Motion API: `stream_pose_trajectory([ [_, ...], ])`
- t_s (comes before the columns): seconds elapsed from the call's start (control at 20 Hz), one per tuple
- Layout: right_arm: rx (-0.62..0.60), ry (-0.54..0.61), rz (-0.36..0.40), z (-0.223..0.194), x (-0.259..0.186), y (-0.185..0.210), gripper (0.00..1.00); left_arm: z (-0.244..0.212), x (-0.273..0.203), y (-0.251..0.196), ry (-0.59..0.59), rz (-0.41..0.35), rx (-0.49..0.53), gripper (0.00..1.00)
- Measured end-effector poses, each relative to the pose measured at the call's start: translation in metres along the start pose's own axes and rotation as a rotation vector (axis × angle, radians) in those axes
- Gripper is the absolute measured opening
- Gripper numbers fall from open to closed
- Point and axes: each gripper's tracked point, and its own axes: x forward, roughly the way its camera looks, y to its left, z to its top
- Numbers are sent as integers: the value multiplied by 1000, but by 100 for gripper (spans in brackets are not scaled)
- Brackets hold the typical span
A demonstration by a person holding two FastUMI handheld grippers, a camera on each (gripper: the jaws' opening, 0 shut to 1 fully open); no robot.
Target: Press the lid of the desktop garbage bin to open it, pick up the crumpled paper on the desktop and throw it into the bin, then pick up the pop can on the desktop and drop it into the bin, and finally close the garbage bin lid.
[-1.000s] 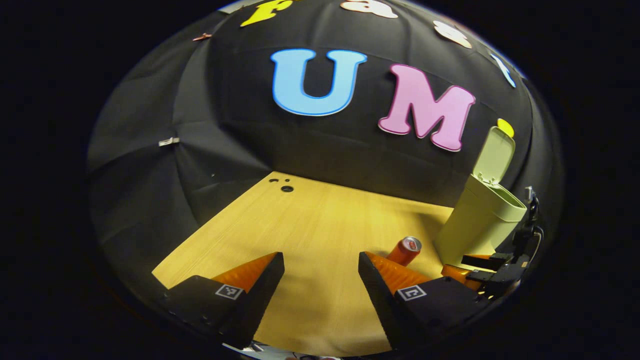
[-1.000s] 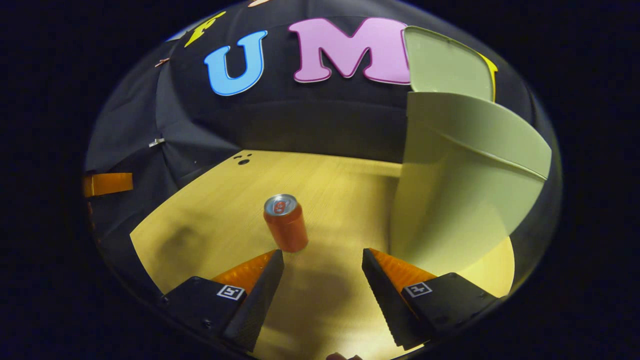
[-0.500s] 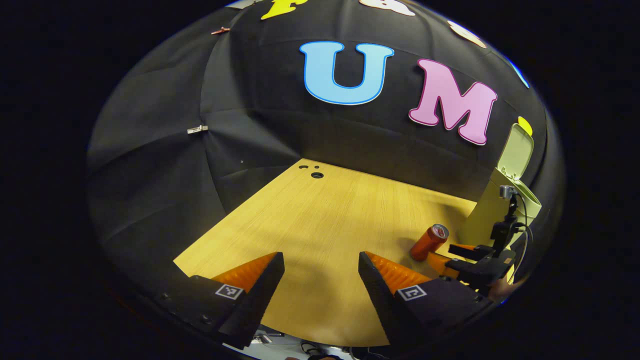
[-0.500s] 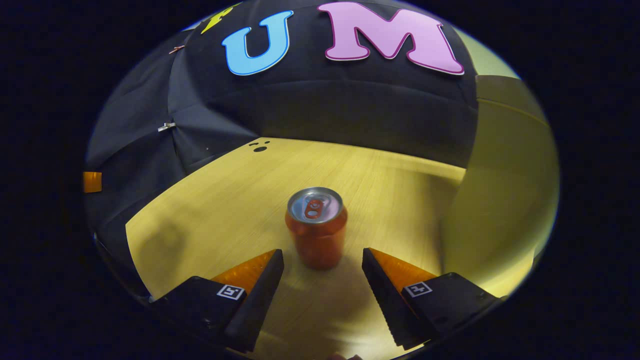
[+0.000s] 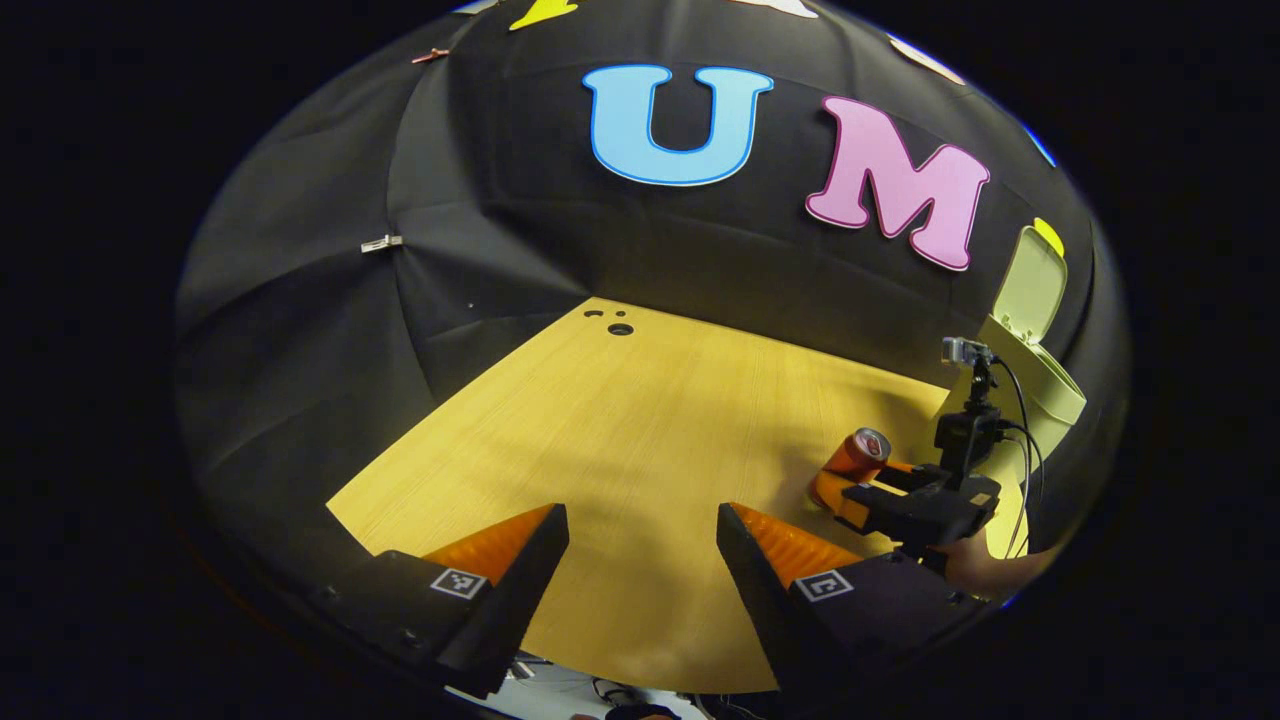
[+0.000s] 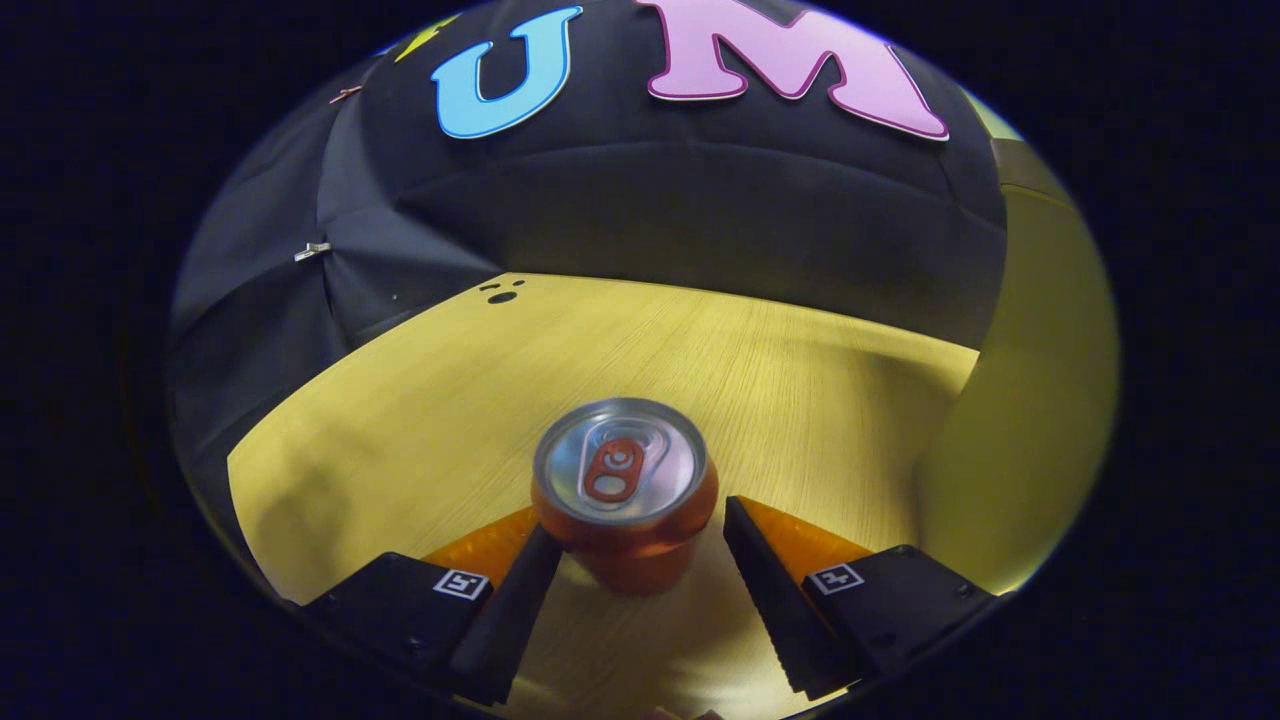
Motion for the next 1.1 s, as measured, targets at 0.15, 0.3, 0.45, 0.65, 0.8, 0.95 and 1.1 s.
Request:
stream_pose_trajectory([
  [0.15, -5, -1, 8, 2, 4, 7, 99, -1, 5, -5, 4, -15, 3, 96],
  [0.3, -11, -13, -5, 7, 7, 7, 93, -2, 10, -9, 7, -28, 12, 96],
  [0.45, -10, -5, -9, 7, 6, 6, 84, -4, 13, -9, 13, -36, 17, 96],
  [0.65, -20, -19, -30, 20, -9, -1, 82, -5, 13, -15, 9, -60, 3, 96],
  [0.8, -27, -42, -37, 39, -30, -5, 82, -7, 14, -23, 7, -90, -11, 96],
  [0.95, -33, -91, -41, 68, -52, -8, 82, -3, 14, -32, -15, -121, -20, 96],
  [1.1, -38, -132, -50, 98, -73, -12, 82, -3, 12, -36, -28, -138, -7, 96],
])
